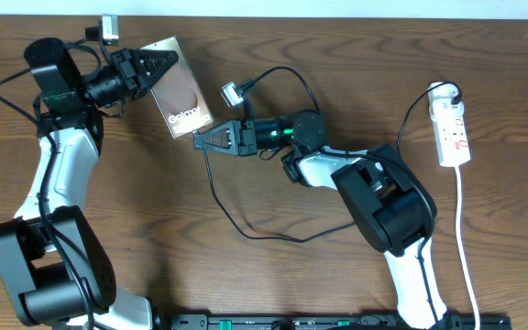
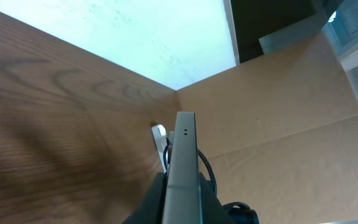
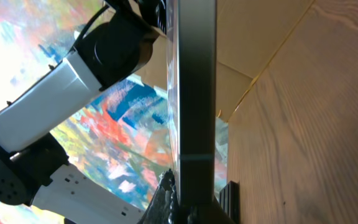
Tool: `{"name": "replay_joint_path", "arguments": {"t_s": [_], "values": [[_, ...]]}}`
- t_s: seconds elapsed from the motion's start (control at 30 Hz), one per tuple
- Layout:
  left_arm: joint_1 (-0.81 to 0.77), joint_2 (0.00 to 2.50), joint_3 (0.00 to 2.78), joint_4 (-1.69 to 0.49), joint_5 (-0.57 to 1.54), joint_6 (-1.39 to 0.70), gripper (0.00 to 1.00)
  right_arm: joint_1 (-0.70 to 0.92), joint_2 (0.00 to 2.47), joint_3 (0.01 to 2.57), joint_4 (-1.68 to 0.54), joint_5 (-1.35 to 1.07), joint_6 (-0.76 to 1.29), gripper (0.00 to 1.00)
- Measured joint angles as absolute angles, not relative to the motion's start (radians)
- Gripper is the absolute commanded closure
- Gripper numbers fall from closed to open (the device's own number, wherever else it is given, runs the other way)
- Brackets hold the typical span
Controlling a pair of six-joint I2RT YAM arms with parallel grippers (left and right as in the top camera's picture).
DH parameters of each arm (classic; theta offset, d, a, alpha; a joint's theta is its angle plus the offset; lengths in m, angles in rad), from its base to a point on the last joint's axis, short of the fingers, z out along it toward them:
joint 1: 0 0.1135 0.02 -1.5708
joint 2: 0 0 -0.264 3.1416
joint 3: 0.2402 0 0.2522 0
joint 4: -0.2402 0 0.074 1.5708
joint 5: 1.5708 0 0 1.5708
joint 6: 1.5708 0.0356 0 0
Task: Plug charger to phone and switch on socket
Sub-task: 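Push the connector into the phone's bottom port with the right gripper, then open the right gripper and withdraw it to the right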
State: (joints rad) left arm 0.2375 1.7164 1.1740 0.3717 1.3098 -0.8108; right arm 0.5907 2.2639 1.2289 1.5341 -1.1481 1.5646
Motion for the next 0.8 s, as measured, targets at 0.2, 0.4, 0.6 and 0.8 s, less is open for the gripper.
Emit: {"name": "replay_joint_path", "arguments": {"t_s": [0.2, 0.4, 0.6, 0.8], "values": [[0.226, 1.716, 1.174, 0.364, 1.349, -0.810, 0.93, 0.570, 2.264, 1.230, 1.530, -1.072, 1.571, 0.01], [0.244, 1.716, 1.174, 0.363, 1.370, -0.810, 0.93, 0.554, 2.264, 1.230, 1.526, -1.058, 1.571, 0.01], [0.305, 1.716, 1.174, 0.364, 1.424, -0.810, 0.93, 0.539, 2.264, 1.230, 1.505, -1.060, 1.556, 0.01], [0.347, 1.716, 1.174, 0.364, 1.499, -0.810, 0.93, 0.412, 2.263, 1.232, 1.302, -1.089, 1.421, 0.01]]}}
